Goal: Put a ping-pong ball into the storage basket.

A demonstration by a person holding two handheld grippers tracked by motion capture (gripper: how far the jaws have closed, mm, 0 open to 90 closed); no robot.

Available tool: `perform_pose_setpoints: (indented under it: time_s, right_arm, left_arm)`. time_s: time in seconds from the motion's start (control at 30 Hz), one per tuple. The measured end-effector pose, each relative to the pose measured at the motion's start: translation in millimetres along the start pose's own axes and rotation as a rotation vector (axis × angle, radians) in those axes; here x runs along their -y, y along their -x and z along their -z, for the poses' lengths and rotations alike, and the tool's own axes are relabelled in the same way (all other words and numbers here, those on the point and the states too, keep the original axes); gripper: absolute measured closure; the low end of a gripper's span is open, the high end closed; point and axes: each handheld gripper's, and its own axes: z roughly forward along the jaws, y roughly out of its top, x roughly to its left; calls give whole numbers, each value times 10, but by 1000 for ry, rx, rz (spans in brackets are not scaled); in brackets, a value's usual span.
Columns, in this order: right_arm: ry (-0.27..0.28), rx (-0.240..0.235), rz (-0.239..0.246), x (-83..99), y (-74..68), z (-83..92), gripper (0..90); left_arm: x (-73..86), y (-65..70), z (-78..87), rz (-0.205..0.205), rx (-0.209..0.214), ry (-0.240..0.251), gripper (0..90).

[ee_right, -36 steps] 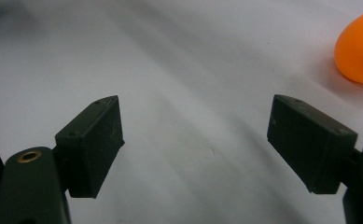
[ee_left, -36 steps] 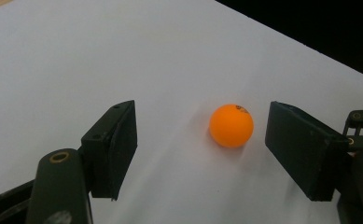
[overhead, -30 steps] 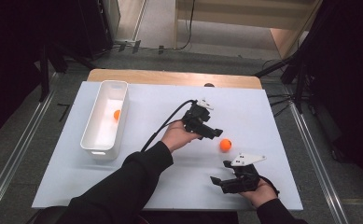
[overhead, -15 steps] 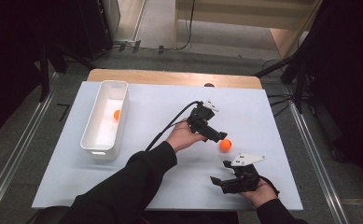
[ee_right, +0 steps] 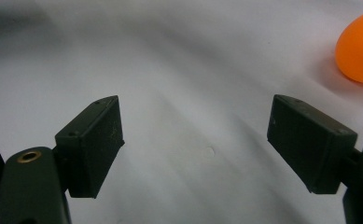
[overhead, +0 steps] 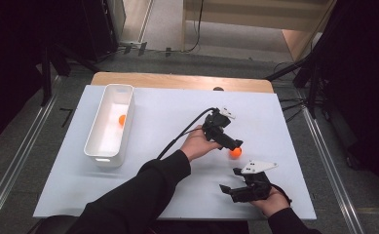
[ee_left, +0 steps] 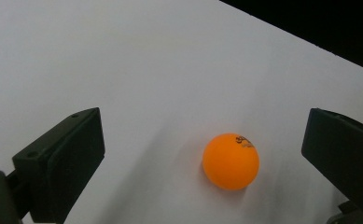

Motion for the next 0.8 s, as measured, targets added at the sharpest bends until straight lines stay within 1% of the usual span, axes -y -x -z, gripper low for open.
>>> perform_pose_setpoints:
  time_s: [0.07, 0.1, 0.17, 0.27, 0.47, 0.57, 0.73, 0.8]
  right_arm:
    - [1, 0, 0, 0, 0, 1, 168]
    - [1, 0, 1, 0, 0, 1, 167]
    - [0, 0, 0, 1, 0, 1, 168]
    - [0, 0, -1, 1, 0, 1, 168]
    - [1, 0, 2, 1, 0, 0, 168]
    - [2, -2, 1, 0, 0, 0, 168]
    - [3, -2, 1, 0, 0, 1, 168]
    - [2, -2, 1, 0, -1, 2, 168]
  left_arm:
    - [4, 7, -22, -3, -1, 2, 0]
    - [12, 6, -36, -5, -1, -8, 0]
    - [19, 9, -48, 0, 2, -9, 0]
    - [30, 11, -66, -7, 1, -25, 0]
    - [37, 27, -86, -7, 13, -7, 0]
    - [40, 40, -96, -11, 11, -9, 0]
    - [52, 19, -114, -15, 7, -28, 0]
    - [60, 20, -129, -12, 13, -28, 0]
